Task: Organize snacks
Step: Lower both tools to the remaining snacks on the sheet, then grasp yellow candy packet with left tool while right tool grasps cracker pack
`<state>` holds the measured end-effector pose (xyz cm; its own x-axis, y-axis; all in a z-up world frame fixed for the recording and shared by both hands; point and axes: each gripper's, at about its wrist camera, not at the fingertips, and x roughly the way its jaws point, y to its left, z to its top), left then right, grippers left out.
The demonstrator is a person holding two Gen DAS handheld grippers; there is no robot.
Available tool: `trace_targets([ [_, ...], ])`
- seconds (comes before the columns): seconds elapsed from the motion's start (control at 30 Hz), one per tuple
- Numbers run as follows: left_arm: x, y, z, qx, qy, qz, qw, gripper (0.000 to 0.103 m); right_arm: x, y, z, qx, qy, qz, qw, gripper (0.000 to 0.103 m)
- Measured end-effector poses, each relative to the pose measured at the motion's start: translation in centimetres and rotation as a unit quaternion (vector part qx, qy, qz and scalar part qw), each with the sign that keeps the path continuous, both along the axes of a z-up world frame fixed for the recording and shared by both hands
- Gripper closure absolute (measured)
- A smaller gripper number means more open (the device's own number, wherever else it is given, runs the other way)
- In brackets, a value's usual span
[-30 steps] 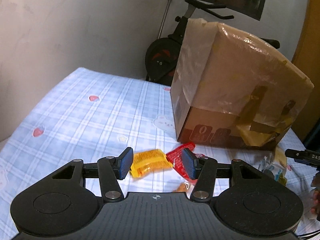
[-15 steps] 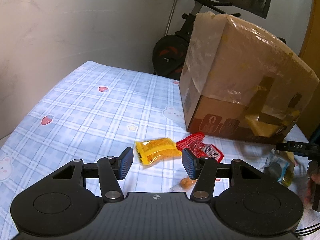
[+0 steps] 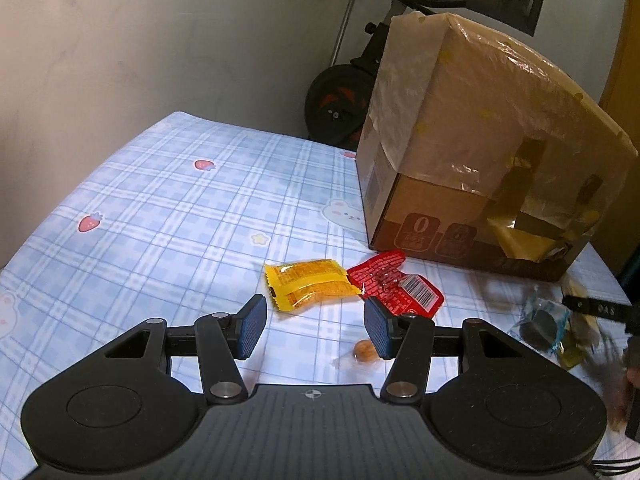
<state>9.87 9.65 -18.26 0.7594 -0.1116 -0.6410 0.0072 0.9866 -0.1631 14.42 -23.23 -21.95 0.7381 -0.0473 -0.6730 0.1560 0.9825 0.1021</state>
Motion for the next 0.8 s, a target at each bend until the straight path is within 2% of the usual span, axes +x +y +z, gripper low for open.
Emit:
trace_targets([
  [0.27, 0.3, 0.4, -0.3, 0.005, 0.006, 0.018, 0.9998, 0.047, -2.8, -0.1, -0.3, -0.002, -0.025, 0.053, 0.998, 0.045],
  [0.8, 0.9, 0.6, -1.1, 0.021, 0.022, 0.038, 0.9988, 0.047, -3.1, -0.1, -0.7, -0.001, -0.04, 0.058, 0.998, 0.045],
])
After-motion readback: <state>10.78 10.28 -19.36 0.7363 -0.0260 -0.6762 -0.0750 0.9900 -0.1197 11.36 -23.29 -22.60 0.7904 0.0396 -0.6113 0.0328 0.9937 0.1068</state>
